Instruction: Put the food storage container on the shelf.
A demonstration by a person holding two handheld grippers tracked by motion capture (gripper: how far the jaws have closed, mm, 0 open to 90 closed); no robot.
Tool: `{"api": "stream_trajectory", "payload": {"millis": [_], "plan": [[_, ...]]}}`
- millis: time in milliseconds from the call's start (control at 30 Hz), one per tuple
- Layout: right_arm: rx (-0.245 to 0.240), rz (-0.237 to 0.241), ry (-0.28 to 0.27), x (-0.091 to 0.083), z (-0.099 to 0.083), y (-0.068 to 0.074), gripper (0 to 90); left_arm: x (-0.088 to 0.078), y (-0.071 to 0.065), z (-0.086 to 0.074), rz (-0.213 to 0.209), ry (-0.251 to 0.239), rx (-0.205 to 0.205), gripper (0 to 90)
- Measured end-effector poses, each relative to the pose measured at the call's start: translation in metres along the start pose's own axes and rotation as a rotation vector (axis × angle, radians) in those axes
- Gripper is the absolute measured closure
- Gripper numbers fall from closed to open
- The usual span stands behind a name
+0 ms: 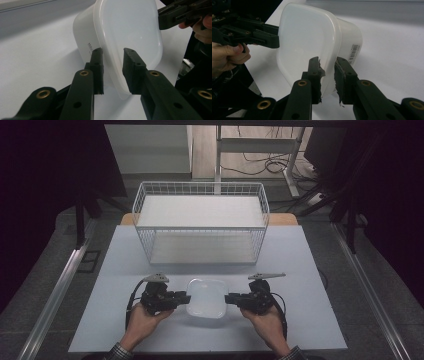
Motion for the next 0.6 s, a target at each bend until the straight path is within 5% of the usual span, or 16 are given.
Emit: {"api": "stream_trajectory", "payload": {"millis": [167, 300, 600], "plan": [[-0.005, -0.01, -0.007, -0.0019, -0.0059, 0.0034, 77.3, -0.0024, -0.0033, -0.0024, -0.002, -0.026, -0.021, 75.2], [-0.048, -0.062, -0.027, -0.0014, -0.0044, 0.0055, 78.9, -0.0031, -0.0019, -0.0014, 0.031, -0.035, -0.019, 79.5], [-0.047, -0.065, -0.085, 0.002, -0.0034, 0.002, 77.6, -0.0031, -0.0027, -0.0037, -0.008, -0.044, -0.042, 80.1]]}}
Point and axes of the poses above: each handheld gripper's, and its own axes: x roughly forward along the jaws, z roughly out of its top, y roughly to its left, the point moved 6 cm from there along x, roughly forward along the jaws, and after that the axes turned 11 degrees about y, right-handed, at the moved point
